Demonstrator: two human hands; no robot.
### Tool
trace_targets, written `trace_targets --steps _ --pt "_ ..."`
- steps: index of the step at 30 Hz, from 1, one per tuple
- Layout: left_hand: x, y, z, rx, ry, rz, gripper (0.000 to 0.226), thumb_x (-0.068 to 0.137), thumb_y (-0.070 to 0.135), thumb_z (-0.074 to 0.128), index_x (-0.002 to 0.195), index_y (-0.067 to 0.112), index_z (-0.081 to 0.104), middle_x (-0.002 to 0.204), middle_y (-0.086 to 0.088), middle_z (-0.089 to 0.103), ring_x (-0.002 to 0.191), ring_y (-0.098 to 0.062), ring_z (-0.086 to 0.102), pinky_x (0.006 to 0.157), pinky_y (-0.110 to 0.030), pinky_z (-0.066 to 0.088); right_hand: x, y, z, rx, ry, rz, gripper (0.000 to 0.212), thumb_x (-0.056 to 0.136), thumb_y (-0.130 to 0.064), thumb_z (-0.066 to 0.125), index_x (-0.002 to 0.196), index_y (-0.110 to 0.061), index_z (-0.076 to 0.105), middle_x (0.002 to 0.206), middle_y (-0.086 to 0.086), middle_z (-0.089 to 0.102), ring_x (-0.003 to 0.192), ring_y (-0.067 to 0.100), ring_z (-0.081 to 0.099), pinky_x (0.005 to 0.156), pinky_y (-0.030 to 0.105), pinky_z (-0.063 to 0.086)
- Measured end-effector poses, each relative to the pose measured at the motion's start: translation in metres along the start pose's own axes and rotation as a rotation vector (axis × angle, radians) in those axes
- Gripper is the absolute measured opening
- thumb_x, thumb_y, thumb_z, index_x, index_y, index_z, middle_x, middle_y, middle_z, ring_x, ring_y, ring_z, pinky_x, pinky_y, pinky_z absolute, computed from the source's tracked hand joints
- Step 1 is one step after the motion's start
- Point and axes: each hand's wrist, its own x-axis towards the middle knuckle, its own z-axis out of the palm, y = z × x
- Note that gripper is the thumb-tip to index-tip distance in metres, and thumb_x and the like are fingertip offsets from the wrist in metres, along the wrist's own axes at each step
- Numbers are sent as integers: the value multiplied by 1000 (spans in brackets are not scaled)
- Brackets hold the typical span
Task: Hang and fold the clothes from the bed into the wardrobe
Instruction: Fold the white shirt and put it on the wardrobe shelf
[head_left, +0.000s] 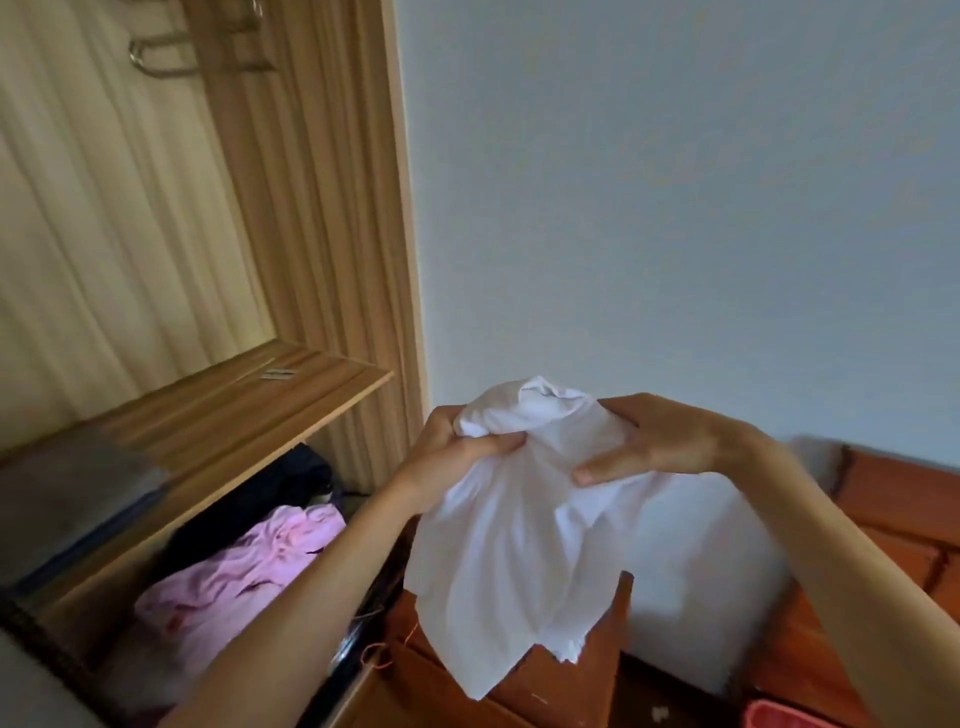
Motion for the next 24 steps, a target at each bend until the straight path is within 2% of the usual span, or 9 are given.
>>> trace_targets --steps 3,7,9,12,15,17,19,22,24 --pt "32 -3 -40 4 132 -62 22 78 8 82 97 16 76 99 3 78 98 -12 73 87 -24 56 68 -4 -16 -50 -47 -73 33 71 -32 87 100 -26 71 93 -8 76 86 11 73 78 29 60" --pt "62 -6 -92 30 328 -67 35 74 18 88 106 14 74 107 -1 77 105 -19 71 99 -41 54 159 -14 -28 9 17 -188 26 73 -26 85 88 -10 72 82 7 70 76 17 66 70 30 48" --pt "68 -7 -117 -23 422 -60 34 77 11 85 109 13 73 110 -3 76 107 -21 71 100 -46 53 196 -21 -22 255 49 -283 24 74 -23 85 92 -12 73 88 9 72 82 19 69 78 34 50" --pt "74 -10 -158 -98 563 -67 35 77 14 84 109 18 72 110 0 76 105 -19 71 99 -45 53 249 -41 2 719 35 -352 33 83 -23 77 115 -17 70 110 7 73 106 26 69 93 41 49" --pt "76 -17 -207 -247 699 -59 39 78 15 83 115 15 70 113 -4 75 106 -23 71 95 -46 55 301 -71 37 1004 -225 -325 45 94 -39 60 131 -15 61 129 10 66 122 28 61 104 43 45" --pt "76 -24 -243 -304 780 -50 46 79 16 82 122 13 67 114 -5 75 105 -22 72 84 -39 59 330 -95 64 967 -381 -272 50 91 -49 54 131 -20 60 130 6 66 121 24 62 99 39 50" --pt "75 -30 -283 -321 865 -58 53 76 20 85 124 12 65 112 -3 76 102 -21 73 81 -36 59 357 -122 92 923 -465 -232 50 86 -48 66 127 -20 61 123 4 70 113 22 67 87 32 56" --pt "72 -42 -343 -303 924 -72 65 68 27 91 126 12 65 115 -5 75 107 -24 71 91 -43 57 399 -167 137 949 -454 -202 44 78 -32 79 116 -16 66 104 3 76 94 17 74 73 28 58" --pt "67 -47 -379 -295 963 -91 55 76 24 85 126 13 64 115 -5 75 102 -21 73 82 -37 60 429 -198 161 938 -418 -219 30 84 -20 76 112 -16 68 97 1 78 84 14 75 63 24 58"
